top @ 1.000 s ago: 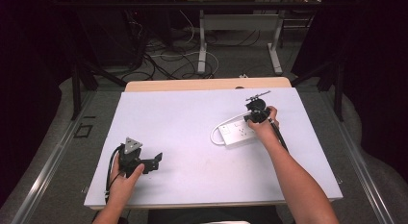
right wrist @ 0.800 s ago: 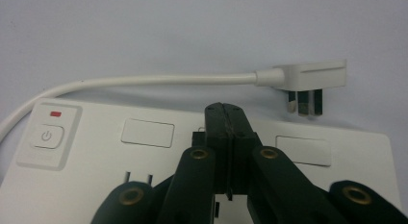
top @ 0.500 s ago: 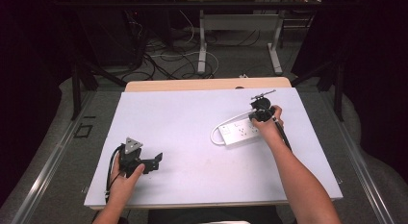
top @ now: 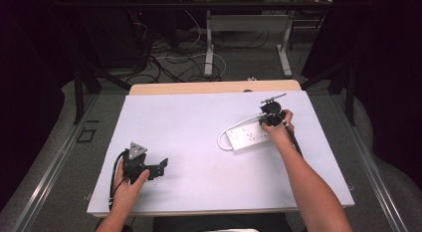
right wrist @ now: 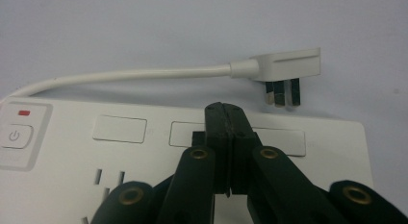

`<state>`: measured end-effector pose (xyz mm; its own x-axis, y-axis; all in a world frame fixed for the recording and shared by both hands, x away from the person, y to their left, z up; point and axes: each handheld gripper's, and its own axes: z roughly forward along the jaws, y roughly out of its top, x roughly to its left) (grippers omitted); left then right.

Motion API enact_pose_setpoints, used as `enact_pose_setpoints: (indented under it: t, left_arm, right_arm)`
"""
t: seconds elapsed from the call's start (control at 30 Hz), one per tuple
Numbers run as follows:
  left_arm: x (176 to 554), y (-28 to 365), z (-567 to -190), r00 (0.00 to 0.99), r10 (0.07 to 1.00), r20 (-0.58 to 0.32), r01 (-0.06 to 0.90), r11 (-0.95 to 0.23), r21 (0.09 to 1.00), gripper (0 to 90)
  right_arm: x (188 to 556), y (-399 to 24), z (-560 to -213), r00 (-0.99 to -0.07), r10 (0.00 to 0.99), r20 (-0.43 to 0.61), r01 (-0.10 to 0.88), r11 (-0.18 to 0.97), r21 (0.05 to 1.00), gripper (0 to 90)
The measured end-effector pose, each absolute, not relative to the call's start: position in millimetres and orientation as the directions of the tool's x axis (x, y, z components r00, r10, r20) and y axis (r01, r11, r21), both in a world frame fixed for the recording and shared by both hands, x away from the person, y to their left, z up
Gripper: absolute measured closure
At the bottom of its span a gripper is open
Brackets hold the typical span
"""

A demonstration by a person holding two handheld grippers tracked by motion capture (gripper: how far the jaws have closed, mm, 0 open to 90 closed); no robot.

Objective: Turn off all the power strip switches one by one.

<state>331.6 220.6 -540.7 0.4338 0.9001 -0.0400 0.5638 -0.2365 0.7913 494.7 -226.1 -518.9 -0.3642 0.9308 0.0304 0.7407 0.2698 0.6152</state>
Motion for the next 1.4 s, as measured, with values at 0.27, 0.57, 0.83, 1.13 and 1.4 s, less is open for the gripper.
enact_pose_setpoints:
  t: [0.27,0.57,0.83,1.13,1.4]
  left_arm:
    - [331.7,221.3,-540.2,0.434,0.900,-0.026,0.560,-0.247,0.791,2.7]
    - [331.2,219.7,-541.0,0.425,0.904,-0.053,0.566,-0.219,0.795,2.7]
    - [331.5,220.3,-540.7,0.432,0.901,-0.041,0.563,-0.234,0.792,2.7]
    - [331.3,220.6,-540.5,0.433,0.901,-0.041,0.563,-0.234,0.792,2.7]
    - [331.6,221.3,-540.2,0.434,0.900,-0.028,0.560,-0.245,0.792,2.7]
  right_arm:
    - [494.9,-225.1,-519.5,-0.363,0.931,0.031,0.739,0.267,0.619,90.0]
    - [494.8,-225.1,-519.6,-0.364,0.931,0.030,0.738,0.268,0.619,90.0]
    - [494.2,-223.6,-519.6,-0.361,0.932,0.026,0.740,0.270,0.616,90.0]
    - [494.8,-223.9,-522.0,-0.362,0.932,0.025,0.741,0.272,0.614,90.0]
    - [495.2,-224.3,-522.2,-0.363,0.932,0.023,0.740,0.273,0.615,90.0]
